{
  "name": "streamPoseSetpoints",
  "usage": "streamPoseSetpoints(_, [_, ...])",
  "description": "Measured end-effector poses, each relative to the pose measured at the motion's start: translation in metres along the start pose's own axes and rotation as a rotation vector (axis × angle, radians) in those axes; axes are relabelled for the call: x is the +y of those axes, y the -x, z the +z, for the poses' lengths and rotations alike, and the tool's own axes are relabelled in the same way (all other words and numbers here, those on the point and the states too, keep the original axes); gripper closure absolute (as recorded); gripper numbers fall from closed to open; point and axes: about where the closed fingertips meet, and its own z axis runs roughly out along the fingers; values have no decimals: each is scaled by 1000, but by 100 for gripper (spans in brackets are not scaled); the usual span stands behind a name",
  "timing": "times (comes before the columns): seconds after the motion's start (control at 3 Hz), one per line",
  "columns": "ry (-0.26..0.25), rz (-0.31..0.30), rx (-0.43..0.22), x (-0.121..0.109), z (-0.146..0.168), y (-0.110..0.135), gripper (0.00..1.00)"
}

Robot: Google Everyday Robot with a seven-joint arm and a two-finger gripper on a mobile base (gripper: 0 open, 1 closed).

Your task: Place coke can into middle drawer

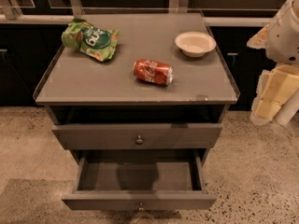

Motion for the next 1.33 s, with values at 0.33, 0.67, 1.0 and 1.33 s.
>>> streamPoseSetpoints(0.33, [0, 0, 0, 0, 0, 0, 0])
streamPoseSetpoints(0.67, [-13, -14, -54, -11, 7, 9, 0])
streamPoseSetpoints(1.0, [2, -64, -171, -35, 33, 48, 0])
streamPoseSetpoints(1.33, [73, -89, -292, -69, 85, 99, 0])
